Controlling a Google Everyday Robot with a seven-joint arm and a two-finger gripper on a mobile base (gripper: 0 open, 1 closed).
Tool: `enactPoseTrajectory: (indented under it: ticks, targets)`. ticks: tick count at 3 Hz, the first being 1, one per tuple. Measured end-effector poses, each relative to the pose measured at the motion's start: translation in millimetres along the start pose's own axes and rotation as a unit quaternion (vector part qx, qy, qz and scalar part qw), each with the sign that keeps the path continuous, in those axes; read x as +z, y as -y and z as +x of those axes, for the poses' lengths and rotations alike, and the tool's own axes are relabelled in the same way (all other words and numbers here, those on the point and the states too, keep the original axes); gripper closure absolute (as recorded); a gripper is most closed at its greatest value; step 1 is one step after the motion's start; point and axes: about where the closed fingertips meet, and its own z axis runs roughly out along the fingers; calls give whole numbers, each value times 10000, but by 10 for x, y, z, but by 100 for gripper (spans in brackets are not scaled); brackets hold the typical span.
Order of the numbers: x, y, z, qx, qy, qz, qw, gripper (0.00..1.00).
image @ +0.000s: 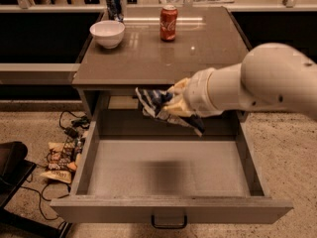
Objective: Place blue chip bag into top drawer
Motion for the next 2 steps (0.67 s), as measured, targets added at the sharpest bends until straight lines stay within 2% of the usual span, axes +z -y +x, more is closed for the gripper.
enactPoseTrajectory:
  ticks: [1,2]
  targets:
    - [406,-403,243,132,-222,-225,9994,100]
    - [724,-617,406,365,-417,-244,9982,100]
